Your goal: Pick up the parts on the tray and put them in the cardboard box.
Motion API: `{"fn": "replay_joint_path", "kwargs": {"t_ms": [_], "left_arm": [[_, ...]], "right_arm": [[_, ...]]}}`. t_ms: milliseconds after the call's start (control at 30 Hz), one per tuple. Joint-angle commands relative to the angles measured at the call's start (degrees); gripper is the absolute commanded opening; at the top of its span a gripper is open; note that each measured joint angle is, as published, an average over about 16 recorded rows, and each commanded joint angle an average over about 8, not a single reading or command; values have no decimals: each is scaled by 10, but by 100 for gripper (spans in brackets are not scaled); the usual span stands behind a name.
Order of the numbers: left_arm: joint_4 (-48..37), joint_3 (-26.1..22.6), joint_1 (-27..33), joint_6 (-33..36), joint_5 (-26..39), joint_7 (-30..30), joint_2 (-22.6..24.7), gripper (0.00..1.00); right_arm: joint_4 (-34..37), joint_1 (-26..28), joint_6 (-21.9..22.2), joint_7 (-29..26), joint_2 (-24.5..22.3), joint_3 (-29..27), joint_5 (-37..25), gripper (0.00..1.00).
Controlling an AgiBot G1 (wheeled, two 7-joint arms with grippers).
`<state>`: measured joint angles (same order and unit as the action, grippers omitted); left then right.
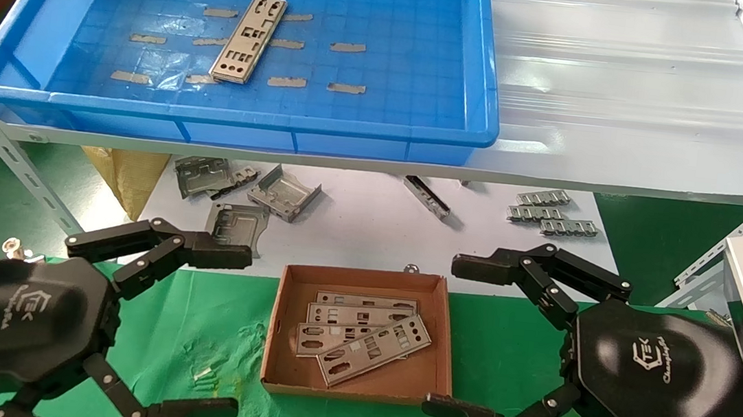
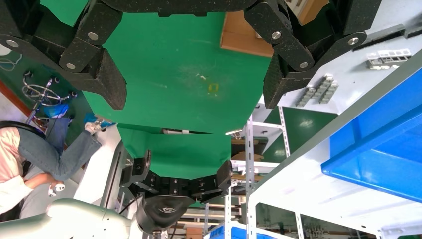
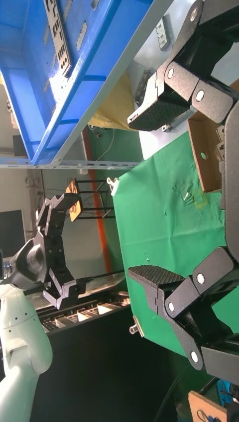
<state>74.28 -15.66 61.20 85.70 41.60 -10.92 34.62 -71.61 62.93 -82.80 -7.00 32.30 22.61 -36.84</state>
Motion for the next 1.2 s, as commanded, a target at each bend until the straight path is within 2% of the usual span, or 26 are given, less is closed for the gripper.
{"fn": "replay_joint_path", "kwargs": {"t_ms": [33,1200], "left_arm": [[-2,-1,1,0,0,1,1,100],[-10,-5,5,0,3,3,5,100]], "right_arm": [[0,0,0,0,0,0,0,100],[0,0,0,0,0,0,0,100]]}}
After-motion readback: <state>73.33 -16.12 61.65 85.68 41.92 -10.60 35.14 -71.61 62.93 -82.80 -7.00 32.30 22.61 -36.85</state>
